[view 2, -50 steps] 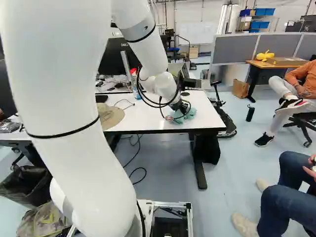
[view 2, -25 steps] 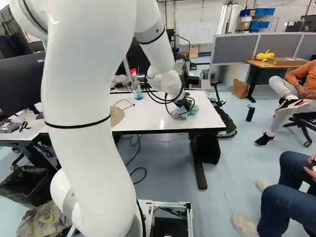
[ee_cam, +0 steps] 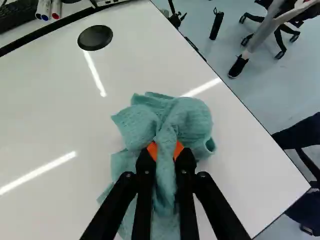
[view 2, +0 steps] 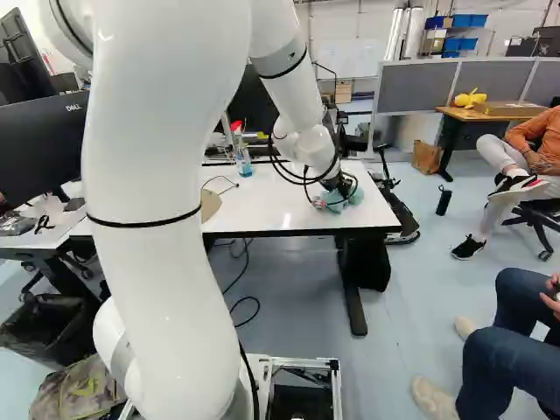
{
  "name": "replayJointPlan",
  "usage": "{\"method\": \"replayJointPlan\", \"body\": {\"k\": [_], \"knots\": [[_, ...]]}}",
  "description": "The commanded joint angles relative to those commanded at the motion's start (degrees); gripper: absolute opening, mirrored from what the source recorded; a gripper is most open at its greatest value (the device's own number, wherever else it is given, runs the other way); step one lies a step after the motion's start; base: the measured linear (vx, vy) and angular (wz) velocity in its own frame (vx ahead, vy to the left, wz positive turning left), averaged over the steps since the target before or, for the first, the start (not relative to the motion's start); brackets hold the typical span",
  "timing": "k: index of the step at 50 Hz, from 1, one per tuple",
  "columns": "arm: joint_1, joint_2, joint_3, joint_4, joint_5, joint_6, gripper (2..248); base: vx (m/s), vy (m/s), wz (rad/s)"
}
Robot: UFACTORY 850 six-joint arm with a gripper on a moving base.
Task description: Clean the table with the green towel
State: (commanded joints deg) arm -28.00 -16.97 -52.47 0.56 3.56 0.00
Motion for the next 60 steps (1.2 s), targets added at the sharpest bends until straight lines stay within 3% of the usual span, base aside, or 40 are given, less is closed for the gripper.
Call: {"method": "replayJointPlan", "body": {"k": [14,27,45,60], "knots": [[-1.05,3.08,3.70,0.00,0.00,0.00,53,0.000,0.000,0.000],[-0.41,6.18,7.32,0.00,0.00,0.00,53,0.000,0.000,0.000],[2.11,9.64,11.24,0.00,0.00,0.00,53,0.000,0.000,0.000],[4.91,9.39,10.96,0.00,0.00,0.00,53,0.000,0.000,0.000]]}}
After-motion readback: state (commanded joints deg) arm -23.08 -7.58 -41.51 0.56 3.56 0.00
